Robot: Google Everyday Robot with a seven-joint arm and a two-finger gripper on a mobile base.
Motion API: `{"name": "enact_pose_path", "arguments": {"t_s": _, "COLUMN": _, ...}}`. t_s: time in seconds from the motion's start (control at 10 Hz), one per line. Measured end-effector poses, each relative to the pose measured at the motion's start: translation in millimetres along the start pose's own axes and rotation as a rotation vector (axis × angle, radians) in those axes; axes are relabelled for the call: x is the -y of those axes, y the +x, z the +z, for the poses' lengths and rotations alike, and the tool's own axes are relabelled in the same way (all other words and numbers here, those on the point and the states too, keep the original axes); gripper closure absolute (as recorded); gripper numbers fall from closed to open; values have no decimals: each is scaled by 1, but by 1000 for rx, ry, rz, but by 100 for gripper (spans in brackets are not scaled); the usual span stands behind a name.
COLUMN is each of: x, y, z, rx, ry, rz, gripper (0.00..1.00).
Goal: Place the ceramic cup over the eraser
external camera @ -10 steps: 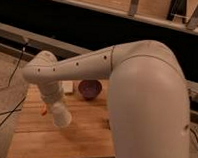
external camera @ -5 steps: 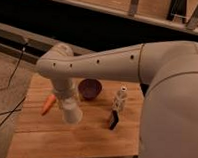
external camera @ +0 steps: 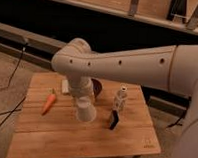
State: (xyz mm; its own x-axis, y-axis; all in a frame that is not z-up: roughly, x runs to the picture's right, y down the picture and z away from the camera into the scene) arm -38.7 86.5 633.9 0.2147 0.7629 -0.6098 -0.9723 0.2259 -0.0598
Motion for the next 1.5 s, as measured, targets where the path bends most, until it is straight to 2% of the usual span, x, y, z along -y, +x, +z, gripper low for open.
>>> {"name": "enact_pose_path", "arguments": {"t_s": 0.4, "x": 50, "y": 5, "z": -15, "rx": 14, "ry": 46, "rz": 89, "gripper": 100}}
{"name": "enact_pose_path", "arguments": {"t_s": 0.6, "x": 67, "y": 8, "z": -15, "rx": 12, "ry": 53, "rz": 126, "gripper": 100}}
{"name": "enact_pose_path", "arguments": {"t_s": 1.2, "x": 116, "y": 25, "z": -2, "rx": -5, "ry": 36, "rz": 252, "gripper": 100}}
{"name": "enact_pose_path", "arguments": {"t_s": 1.5, "x": 124, "y": 28, "z": 7, "rx": -7, "ry": 14, "rz": 274, "gripper": 100}}
